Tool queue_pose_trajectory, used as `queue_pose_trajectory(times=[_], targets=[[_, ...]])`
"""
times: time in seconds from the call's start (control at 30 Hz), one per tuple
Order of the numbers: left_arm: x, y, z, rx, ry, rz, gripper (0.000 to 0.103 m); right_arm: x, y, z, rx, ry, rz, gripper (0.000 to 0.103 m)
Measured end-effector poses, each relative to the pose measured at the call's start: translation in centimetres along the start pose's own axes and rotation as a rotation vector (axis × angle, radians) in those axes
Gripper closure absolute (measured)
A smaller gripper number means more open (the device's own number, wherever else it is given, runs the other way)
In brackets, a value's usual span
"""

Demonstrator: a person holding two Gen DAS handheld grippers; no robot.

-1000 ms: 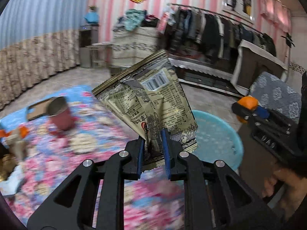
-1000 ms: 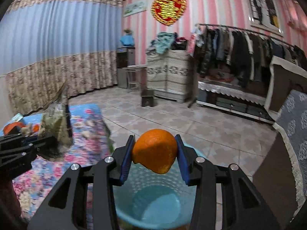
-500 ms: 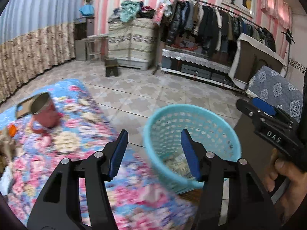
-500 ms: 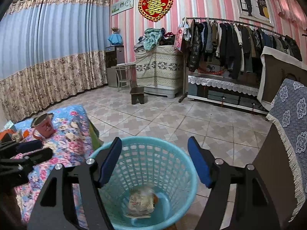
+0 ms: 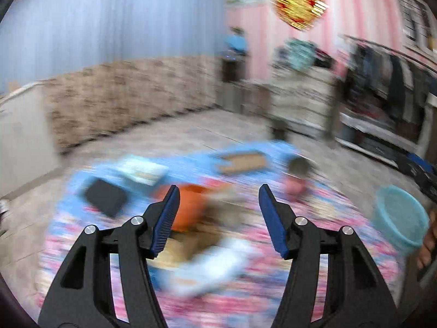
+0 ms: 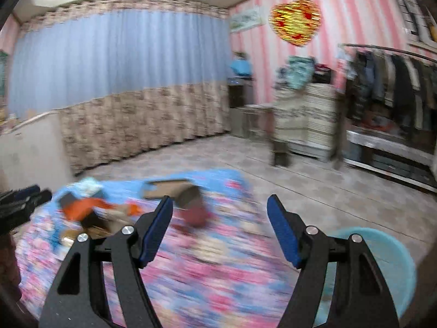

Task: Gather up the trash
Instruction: 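Return both tools to the table and grasp the paper card with the right tool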

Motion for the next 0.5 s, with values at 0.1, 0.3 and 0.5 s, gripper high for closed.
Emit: queue_pose_trajectory(times=[0.1,0.3,0.5], targets=[[0.2,0.6,-6.2,0.080,-0.067,0.006,0.037,-2.2,1.4,-7.0,0.051,-0.138,-0.022,0.032],[-0.2,5.4,-13.7,0.250,-0.127,-0.082,0.035,-4.2,8.2,-17.2,0.198,-0.286,-0.150,0.026],[-2.3,9.5,-16.5,0.319,-0.103,-0.220,0.034,-5.3,11.3,-23.4,0.420,-0.299,-0.193,0.025]])
Point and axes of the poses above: each gripper's, at about its wrist camera, not at the fingertips, and x roughly against the way its jaws point, z to its right, y to its underside, the point moved 1 cm from there along -x, roughly the way its jaws point, and after that the axes turned 6 degrees about -z, right-handed, at the moved point
